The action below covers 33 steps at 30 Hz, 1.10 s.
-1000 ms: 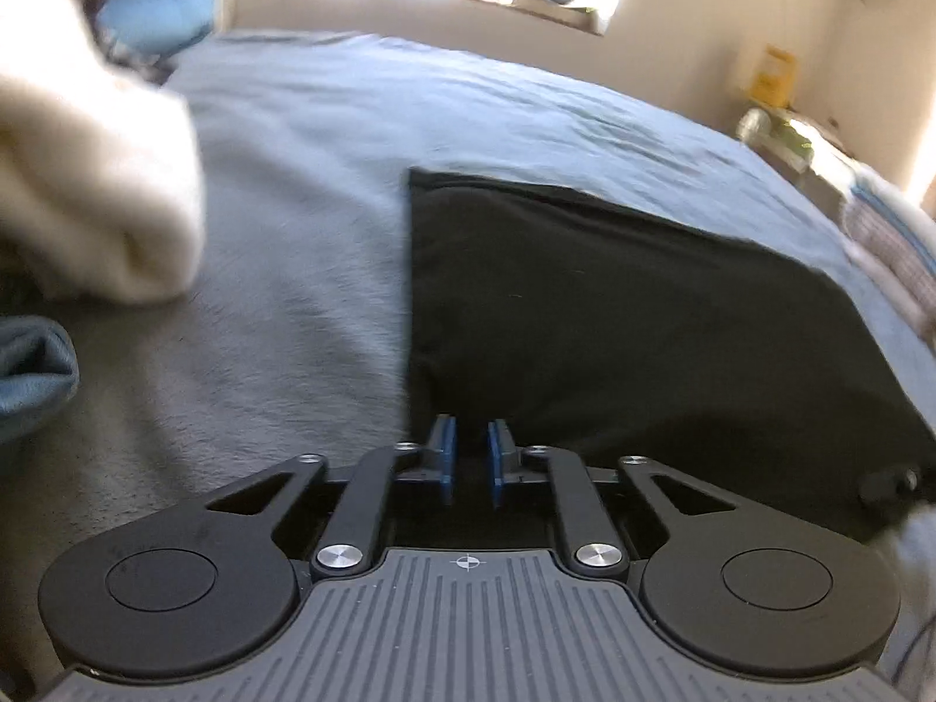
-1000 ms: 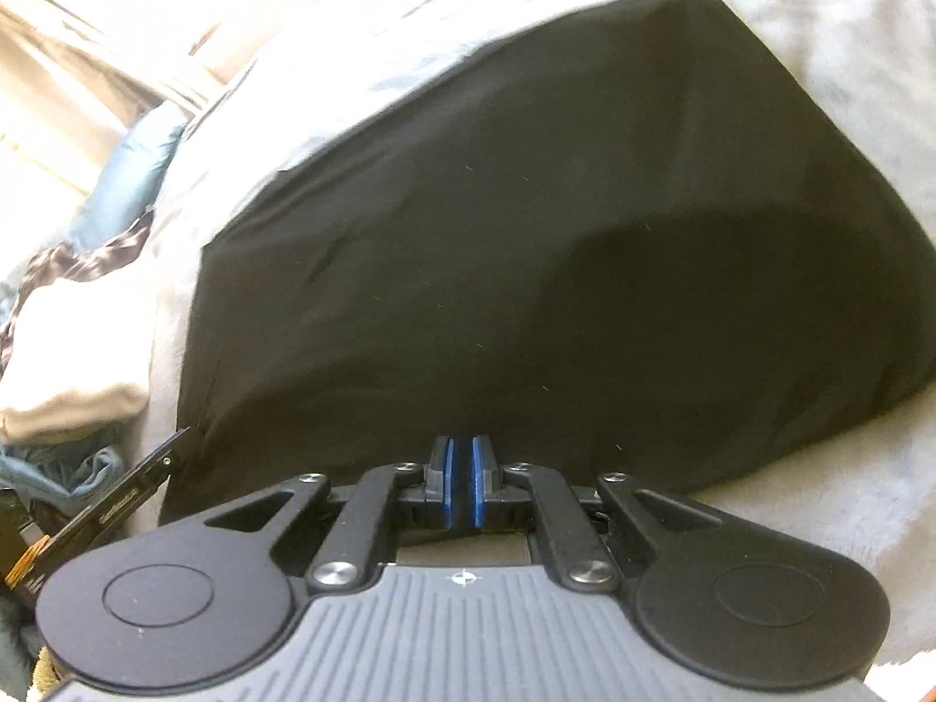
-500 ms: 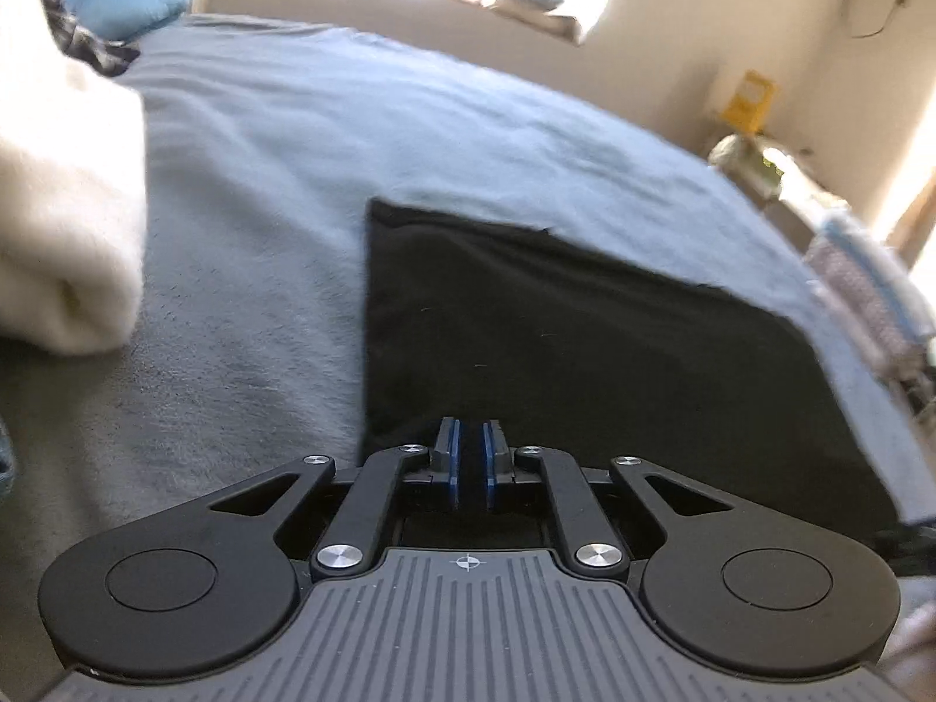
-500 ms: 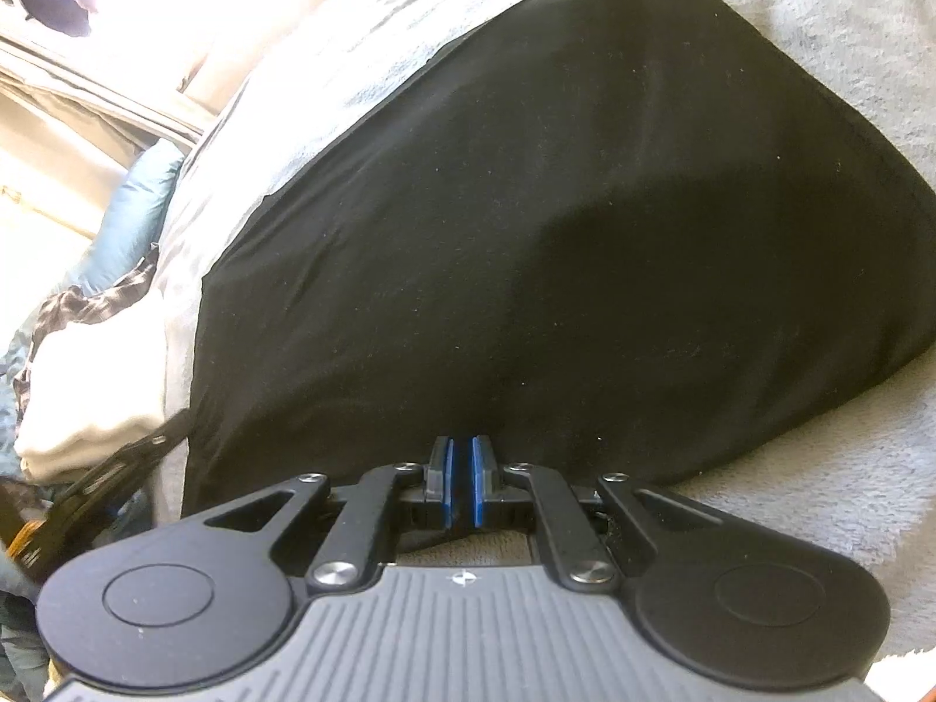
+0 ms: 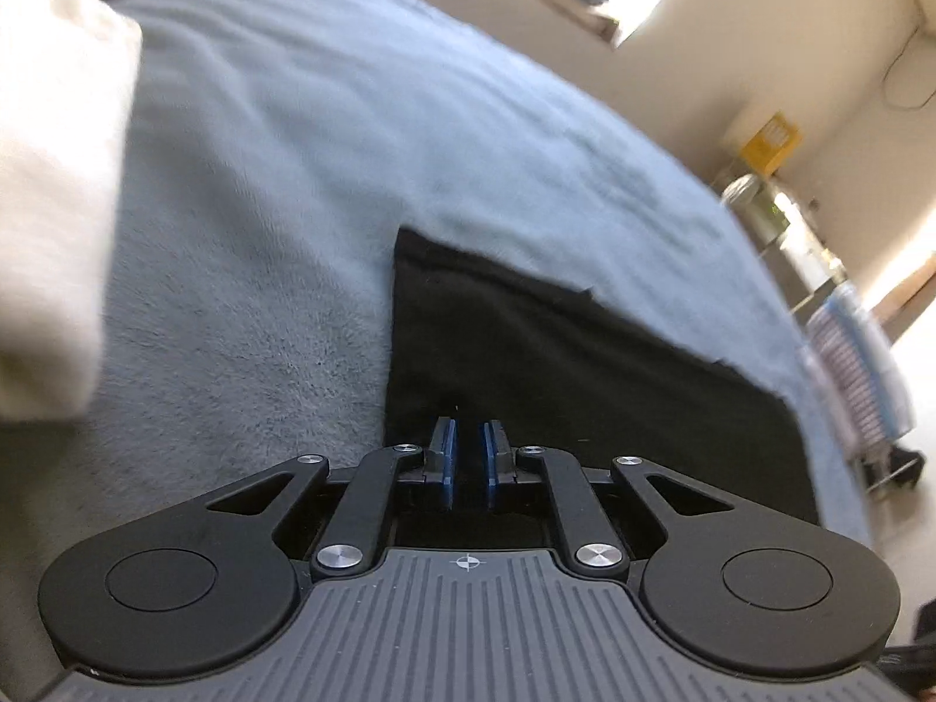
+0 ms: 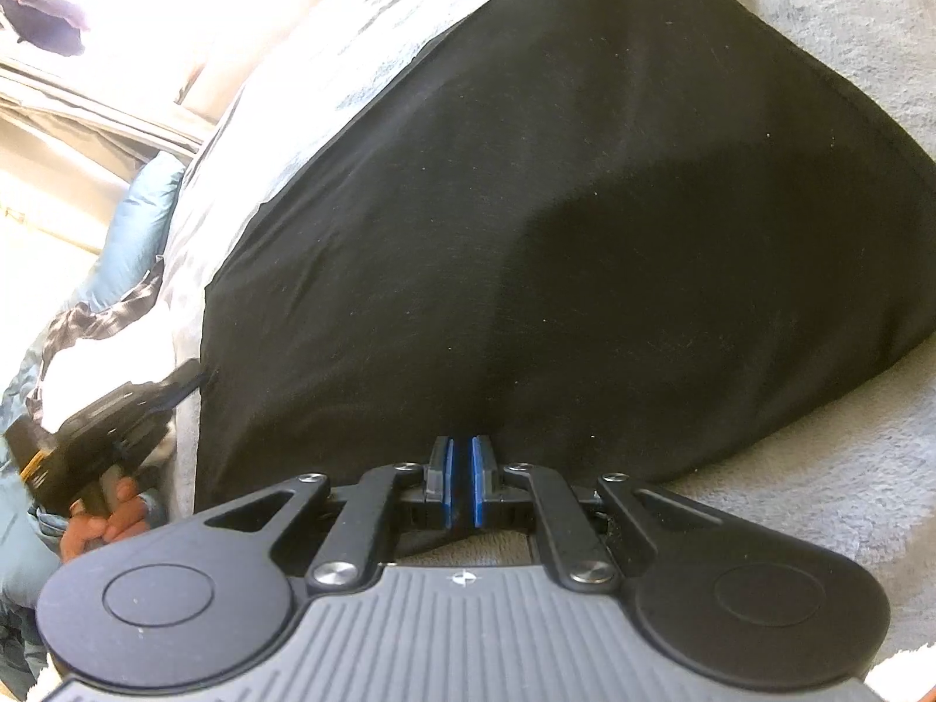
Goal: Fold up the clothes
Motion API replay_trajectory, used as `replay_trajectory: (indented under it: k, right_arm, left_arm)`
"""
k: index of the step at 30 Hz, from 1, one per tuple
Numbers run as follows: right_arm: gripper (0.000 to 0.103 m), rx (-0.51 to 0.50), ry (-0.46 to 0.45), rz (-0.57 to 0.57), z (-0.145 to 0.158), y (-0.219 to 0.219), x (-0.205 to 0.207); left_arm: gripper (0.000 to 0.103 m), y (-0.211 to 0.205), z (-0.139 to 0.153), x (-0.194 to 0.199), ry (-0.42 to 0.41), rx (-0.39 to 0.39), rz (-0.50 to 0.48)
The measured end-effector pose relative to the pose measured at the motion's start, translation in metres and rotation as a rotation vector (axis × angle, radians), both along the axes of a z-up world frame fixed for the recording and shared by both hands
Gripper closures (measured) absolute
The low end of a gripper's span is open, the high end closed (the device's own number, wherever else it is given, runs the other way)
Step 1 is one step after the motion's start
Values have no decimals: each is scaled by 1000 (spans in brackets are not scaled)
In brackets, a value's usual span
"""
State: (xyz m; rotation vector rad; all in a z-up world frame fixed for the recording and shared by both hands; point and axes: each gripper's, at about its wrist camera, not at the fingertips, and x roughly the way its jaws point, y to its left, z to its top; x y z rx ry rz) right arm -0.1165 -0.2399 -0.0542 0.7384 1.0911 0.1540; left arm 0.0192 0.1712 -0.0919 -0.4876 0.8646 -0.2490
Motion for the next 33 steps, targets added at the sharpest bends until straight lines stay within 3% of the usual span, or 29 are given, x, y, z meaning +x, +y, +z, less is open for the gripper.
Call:
replay_trajectory:
  k: [6,11,14,18,22,24,26,29,33]
  right_arm:
    - [97,-2,-3,2,0,0,-1]
    - [97,8,0,-5,-1,-1,-1]
    - [97,11,-1,-6,-3,-1,-1]
    - [97,12,-5,-7,-2,-2,-3]
    - [97,8,-7,-5,-2,-1,-4]
    - [97,13,-7,-3,-2,-2,-3]
    - [97,13,-8,5,0,-3,-3]
    - [97,-42,-58,58,18,7,3]
    - [97,-120,-150,147,47,26,16]
  left_arm:
    - [94,20,1,32,-26,-37,101]
    - [90,8,18,31,-71,-33,59]
    - [89,-5,9,43,-45,27,43]
    - [88,4,-3,68,-51,65,121]
    - [86,18,11,73,-52,58,221]
    - [85,20,19,65,-51,34,209]
    - [84,14,27,53,-39,60,172]
    - [82,-3,43,22,-42,141,88]
    - [71,-43,54,-27,-80,259,-84]
